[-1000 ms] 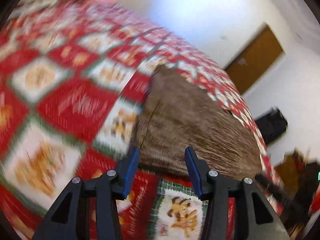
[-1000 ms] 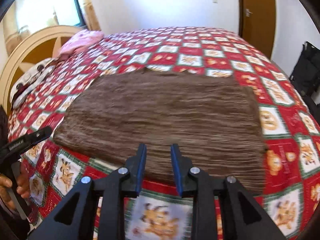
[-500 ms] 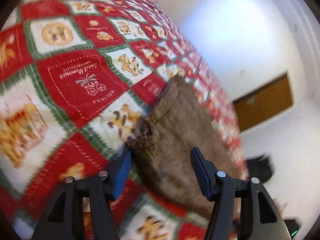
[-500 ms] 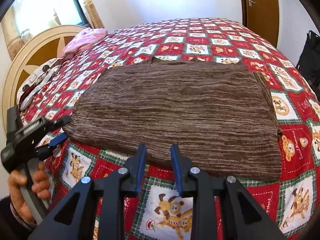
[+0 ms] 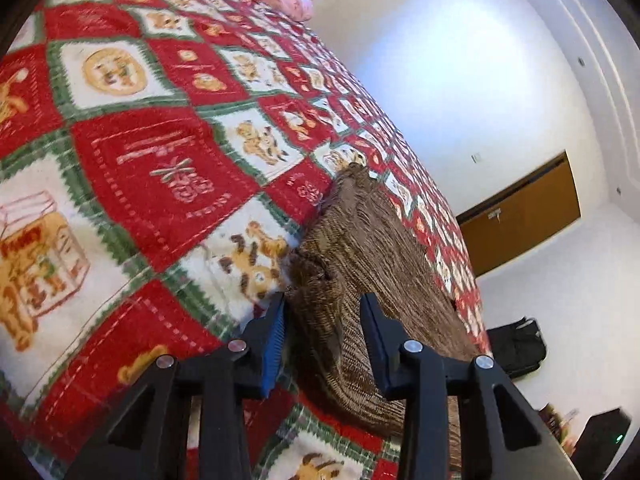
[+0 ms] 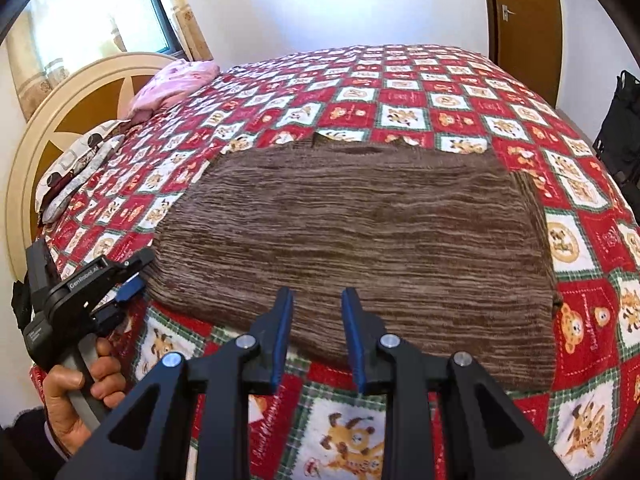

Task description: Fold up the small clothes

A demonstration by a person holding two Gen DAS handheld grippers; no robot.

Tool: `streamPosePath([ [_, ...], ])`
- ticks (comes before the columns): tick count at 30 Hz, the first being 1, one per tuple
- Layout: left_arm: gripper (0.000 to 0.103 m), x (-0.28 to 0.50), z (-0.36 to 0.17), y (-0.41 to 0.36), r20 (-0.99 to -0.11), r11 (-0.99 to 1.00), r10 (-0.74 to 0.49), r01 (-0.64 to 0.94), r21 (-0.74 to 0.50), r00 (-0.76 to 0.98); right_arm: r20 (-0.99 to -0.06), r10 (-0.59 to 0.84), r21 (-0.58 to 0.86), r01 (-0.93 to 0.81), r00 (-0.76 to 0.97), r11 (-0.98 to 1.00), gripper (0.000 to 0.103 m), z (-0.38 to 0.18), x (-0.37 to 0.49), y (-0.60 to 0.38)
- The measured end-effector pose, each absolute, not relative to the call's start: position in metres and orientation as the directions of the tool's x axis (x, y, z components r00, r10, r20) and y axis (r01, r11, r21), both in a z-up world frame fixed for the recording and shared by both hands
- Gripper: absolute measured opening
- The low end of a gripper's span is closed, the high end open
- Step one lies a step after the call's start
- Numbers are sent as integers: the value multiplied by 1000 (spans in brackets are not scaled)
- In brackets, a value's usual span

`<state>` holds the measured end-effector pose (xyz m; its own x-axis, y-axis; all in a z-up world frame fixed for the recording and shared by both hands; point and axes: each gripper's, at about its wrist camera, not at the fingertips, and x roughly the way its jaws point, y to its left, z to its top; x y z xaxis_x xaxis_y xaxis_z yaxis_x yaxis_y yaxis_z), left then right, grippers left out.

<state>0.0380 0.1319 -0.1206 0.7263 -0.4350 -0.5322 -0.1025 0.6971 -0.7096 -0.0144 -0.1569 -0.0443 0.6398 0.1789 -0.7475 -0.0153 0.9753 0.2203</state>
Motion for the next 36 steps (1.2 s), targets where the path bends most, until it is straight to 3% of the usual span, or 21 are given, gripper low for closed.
streamPosePath([
  [3,38,39,-118,125,-535,717,-435,-81,-692,724,-762,190,224,-24,620,974,30,-47,-6,-151],
  [4,32,37,-118,125,-537,723,-434,-76,-687,723,-765,193,228,-23,615,973,30,-47,-2,-150],
  [5,10,36,-119,125,-539,727,-438,-68,-683,719,-768,198,232,-23,610,972,30,-44,4,-149],
  [7,10,34,-123,127,-535,719,-454,-62,-692,712,-764,211,251,-21,610,968,39,-36,19,-148],
  [9,10,30,-124,132,-527,718,-446,-63,-694,724,-741,241,283,-35,627,959,60,-26,34,-145],
  [11,10,29,-121,132,-501,717,-450,-36,-697,739,-718,279,307,-70,638,949,66,-16,59,-133],
  [19,10,29,-122,121,-477,755,-437,23,-655,763,-767,343,323,-135,543,937,66,-29,175,-55],
  [22,10,31,-128,130,-485,732,-439,-12,-682,756,-798,298,247,-168,524,954,66,-45,202,-17],
  [28,10,32,-132,133,-480,719,-451,-13,-695,752,-853,89,-38,-232,515,972,66,-83,224,38],
  [30,10,33,-132,133,-478,717,-454,-10,-697,752,-848,48,-102,-252,528,962,79,-90,224,48],
  [32,10,33,-133,133,-477,718,-454,-8,-696,753,-841,21,-144,-261,541,955,83,-95,222,55],
  [36,10,33,-133,131,-473,722,-457,3,-692,753,-834,30,-132,-253,550,959,75,-94,222,52],
])
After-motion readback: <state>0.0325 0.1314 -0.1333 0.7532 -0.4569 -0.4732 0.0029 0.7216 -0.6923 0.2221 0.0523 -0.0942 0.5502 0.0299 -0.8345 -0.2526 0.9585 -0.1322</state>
